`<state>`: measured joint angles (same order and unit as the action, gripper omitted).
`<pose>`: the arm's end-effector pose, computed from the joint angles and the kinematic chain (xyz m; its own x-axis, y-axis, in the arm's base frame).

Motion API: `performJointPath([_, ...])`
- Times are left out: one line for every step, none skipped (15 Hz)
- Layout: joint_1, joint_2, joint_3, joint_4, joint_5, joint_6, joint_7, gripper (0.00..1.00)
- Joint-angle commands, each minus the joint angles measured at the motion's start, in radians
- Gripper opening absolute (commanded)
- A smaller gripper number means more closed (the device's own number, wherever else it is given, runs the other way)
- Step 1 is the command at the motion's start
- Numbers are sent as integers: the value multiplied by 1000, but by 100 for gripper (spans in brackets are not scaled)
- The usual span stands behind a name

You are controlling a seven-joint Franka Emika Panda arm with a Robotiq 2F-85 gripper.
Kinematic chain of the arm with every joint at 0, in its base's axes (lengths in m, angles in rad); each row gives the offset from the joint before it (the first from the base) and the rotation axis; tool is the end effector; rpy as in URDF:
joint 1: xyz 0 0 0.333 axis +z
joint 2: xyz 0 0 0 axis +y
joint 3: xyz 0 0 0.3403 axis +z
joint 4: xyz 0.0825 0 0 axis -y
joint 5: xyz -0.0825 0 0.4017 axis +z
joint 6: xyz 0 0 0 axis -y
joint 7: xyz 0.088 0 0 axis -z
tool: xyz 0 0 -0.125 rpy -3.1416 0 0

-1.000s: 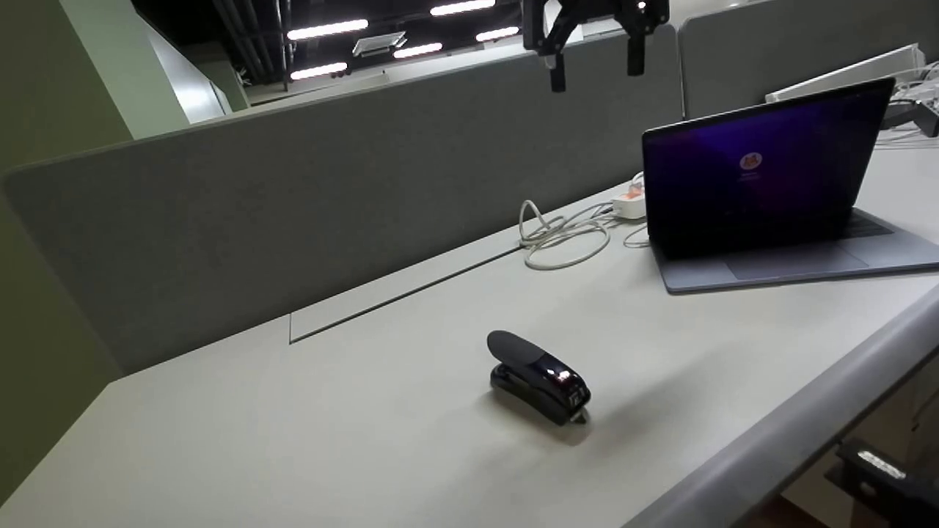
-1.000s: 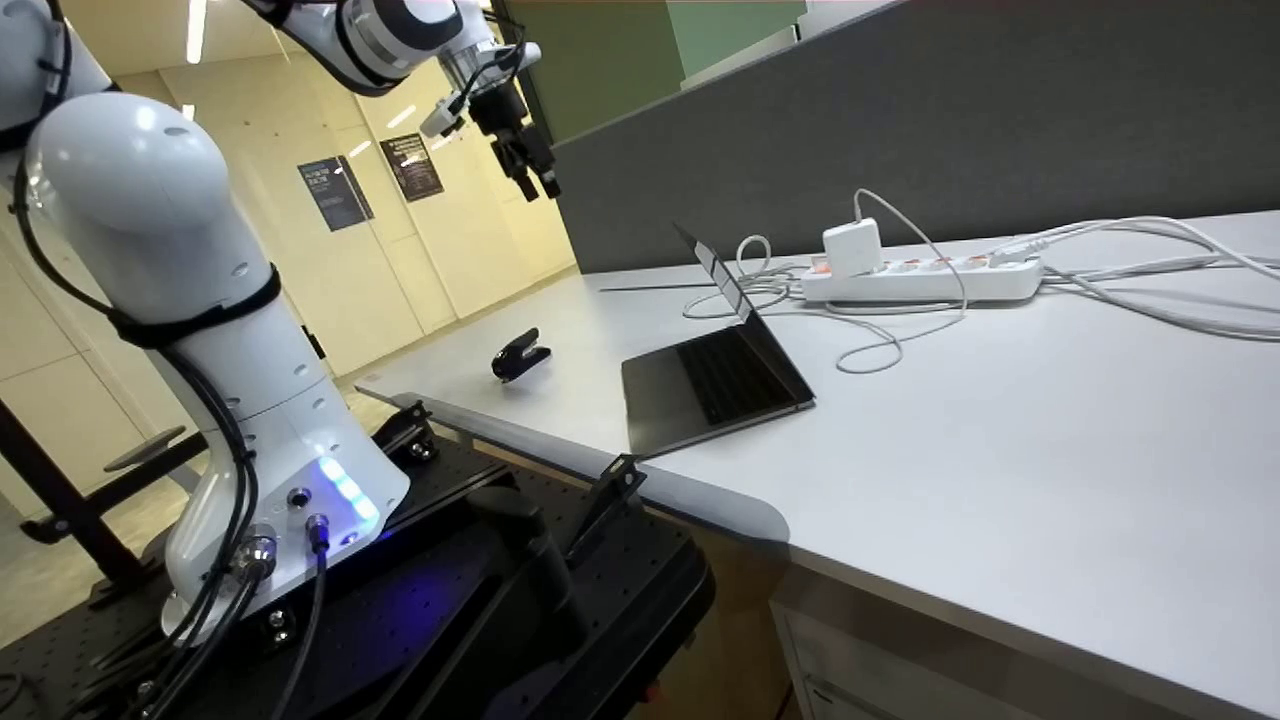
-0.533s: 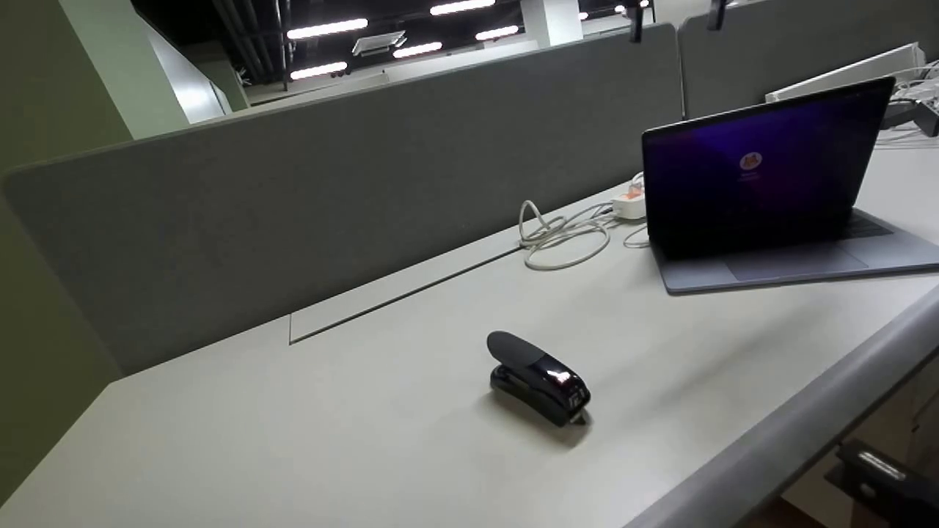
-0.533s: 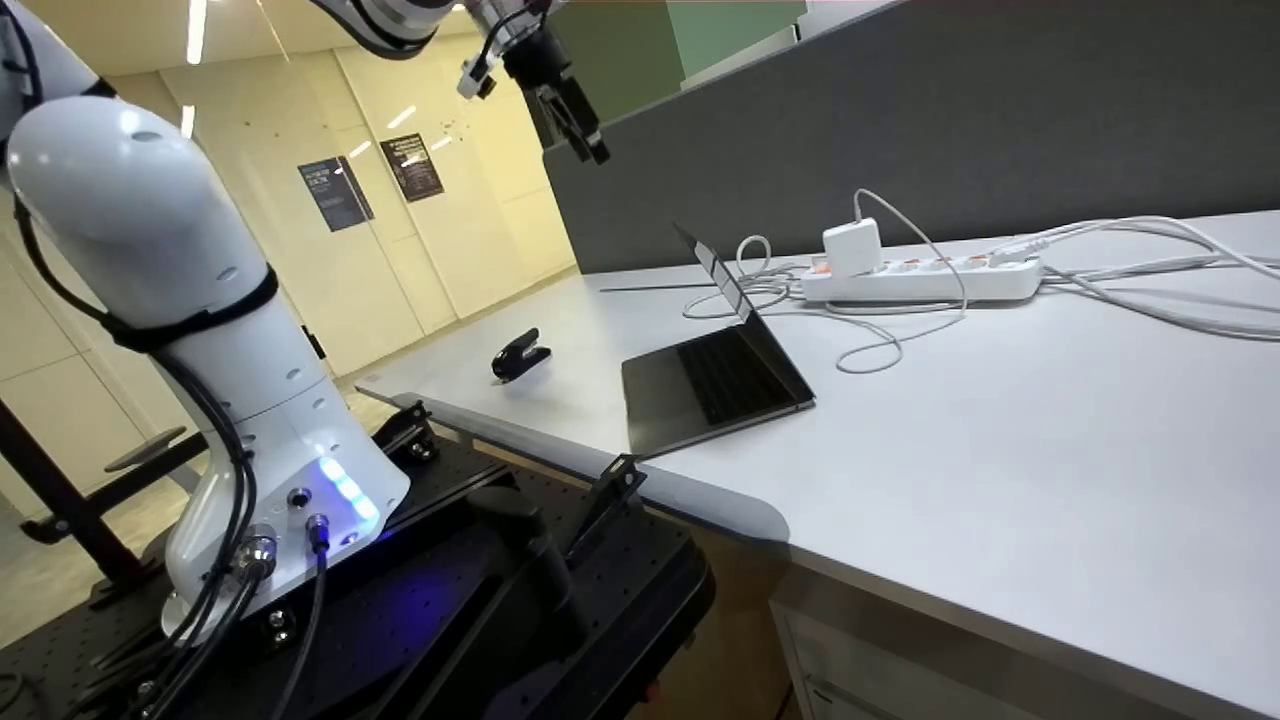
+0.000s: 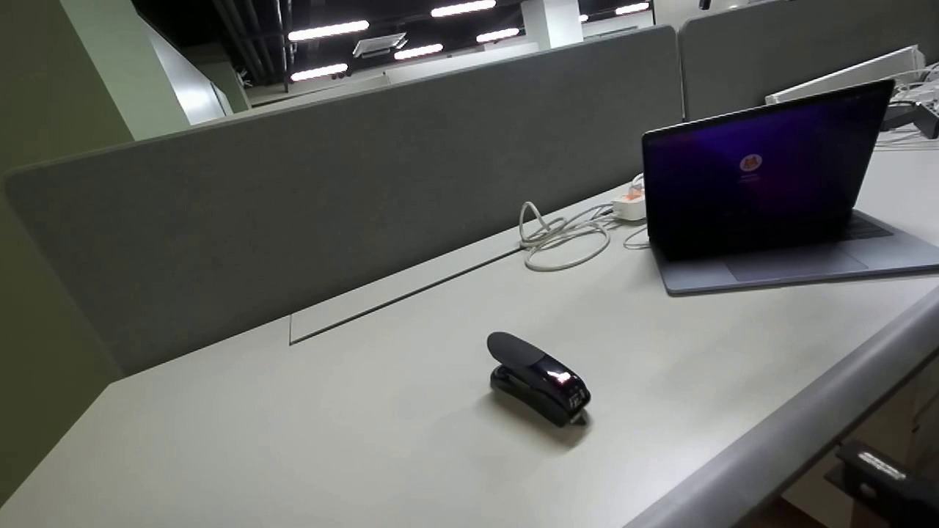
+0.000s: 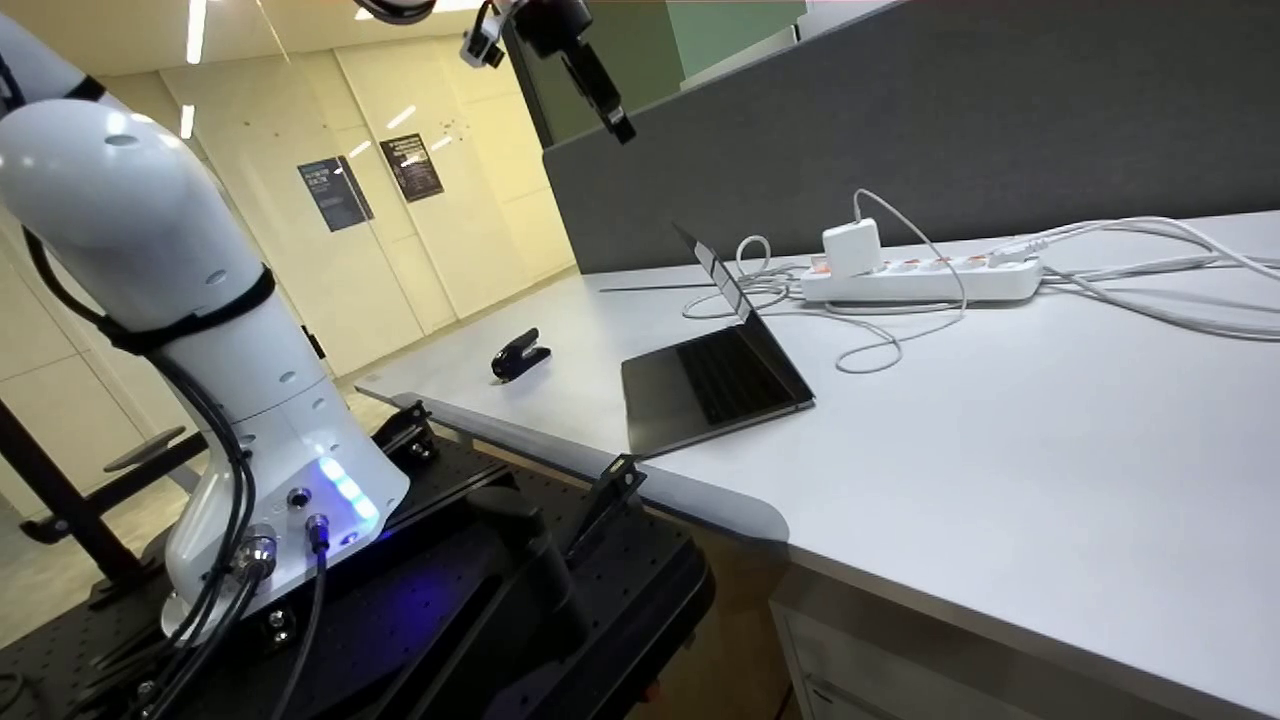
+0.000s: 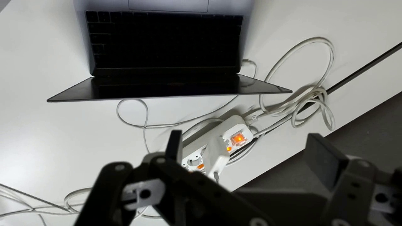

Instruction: Close the laptop

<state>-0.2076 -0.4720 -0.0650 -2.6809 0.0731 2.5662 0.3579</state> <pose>0.4014 -0.1121 0.4138 0.7220 -0.6270 0.2925 -0.5937 -0.7785 -0.2034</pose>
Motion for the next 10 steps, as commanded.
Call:
performJointPath([-16, 15, 12, 14, 4, 1, 15, 100])
performJointPath([-26, 36, 7, 31, 4, -10, 22, 100])
performJointPath([-42, 55, 4, 43, -1, -12, 32, 100])
performJointPath([-49, 73, -8, 56, 4, -23, 26, 100])
performJointPath([-66, 94, -15, 71, 1, -27, 32, 100])
performJointPath([-79, 114, -20, 83, -1, -27, 37, 100])
performJointPath([-93, 140, -25, 99, -6, -28, 43, 100])
performJointPath([-106, 163, -28, 114, -13, -27, 51, 100])
performJointPath([-116, 194, -33, 132, -19, -24, 57, 100])
performJointPath([-120, 220, -38, 150, -19, -27, 61, 100])
